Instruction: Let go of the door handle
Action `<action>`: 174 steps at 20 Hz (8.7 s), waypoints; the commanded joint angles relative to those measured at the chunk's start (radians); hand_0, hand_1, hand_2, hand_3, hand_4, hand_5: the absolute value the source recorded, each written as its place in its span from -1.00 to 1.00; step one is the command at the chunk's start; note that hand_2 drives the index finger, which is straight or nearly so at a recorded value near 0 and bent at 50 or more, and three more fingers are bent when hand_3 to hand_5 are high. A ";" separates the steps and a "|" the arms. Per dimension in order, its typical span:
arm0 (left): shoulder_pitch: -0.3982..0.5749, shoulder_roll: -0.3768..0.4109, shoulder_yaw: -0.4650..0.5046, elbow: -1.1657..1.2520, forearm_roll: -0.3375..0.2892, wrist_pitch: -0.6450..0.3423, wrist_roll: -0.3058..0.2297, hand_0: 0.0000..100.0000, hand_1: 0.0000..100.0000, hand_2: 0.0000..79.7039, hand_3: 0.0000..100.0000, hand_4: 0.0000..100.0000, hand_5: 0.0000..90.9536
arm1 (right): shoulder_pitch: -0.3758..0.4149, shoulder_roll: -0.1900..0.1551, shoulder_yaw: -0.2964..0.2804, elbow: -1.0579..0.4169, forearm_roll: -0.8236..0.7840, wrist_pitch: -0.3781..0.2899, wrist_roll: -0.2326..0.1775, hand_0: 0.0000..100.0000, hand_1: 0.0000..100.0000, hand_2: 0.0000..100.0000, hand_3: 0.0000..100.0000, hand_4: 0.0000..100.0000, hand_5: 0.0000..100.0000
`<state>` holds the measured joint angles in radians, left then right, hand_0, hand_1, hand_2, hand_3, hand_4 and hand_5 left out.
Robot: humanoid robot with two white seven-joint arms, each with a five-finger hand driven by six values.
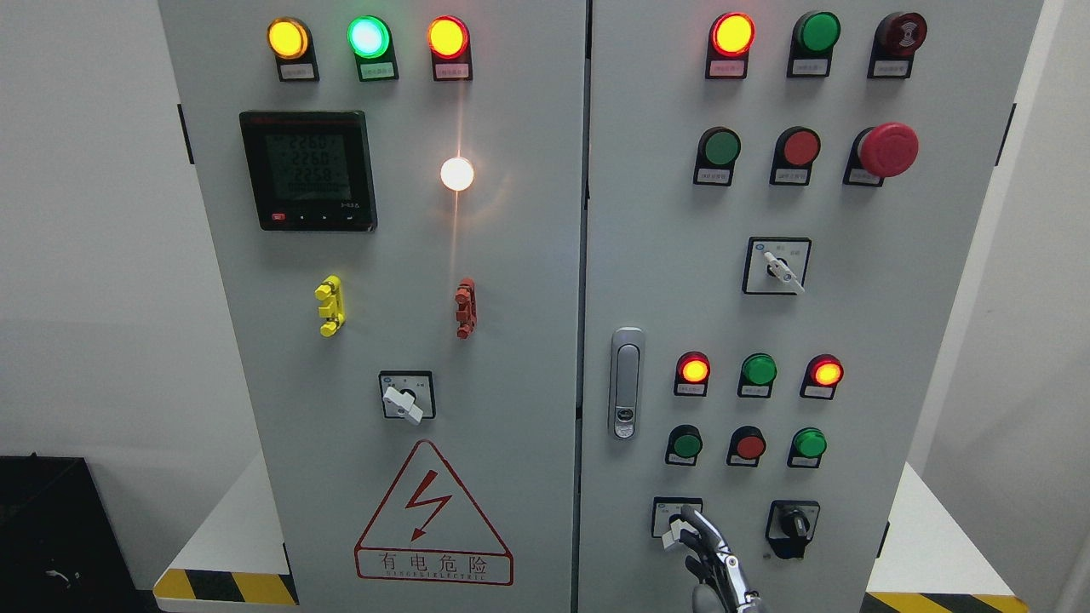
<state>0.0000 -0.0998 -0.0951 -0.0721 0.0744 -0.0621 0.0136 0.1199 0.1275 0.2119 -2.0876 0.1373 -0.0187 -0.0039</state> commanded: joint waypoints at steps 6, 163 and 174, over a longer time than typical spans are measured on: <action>0.017 0.000 0.000 0.002 -0.001 -0.001 0.000 -0.76 0.11 -1.00 -1.00 -1.00 -1.00 | -0.028 0.001 -0.028 0.000 -0.001 0.008 0.002 -0.10 -0.91 -1.00 -0.73 -0.67 -0.72; 0.017 0.000 0.000 0.000 0.001 -0.001 0.000 -0.76 0.11 -1.00 -1.00 -1.00 -1.00 | -0.365 0.008 0.086 0.310 1.343 0.213 -0.036 -0.01 -0.54 -1.00 0.81 0.70 0.67; 0.017 0.000 0.000 0.000 -0.001 -0.001 0.000 -0.76 0.11 -1.00 -1.00 -1.00 -1.00 | -0.358 0.008 0.086 0.310 1.343 0.213 -0.036 -0.01 -0.54 -1.00 0.83 0.71 0.67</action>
<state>0.0000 -0.0997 -0.0951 -0.0721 0.0748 -0.0621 0.0136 -0.2411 0.1350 0.2978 -1.7785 1.4803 0.1943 -0.0364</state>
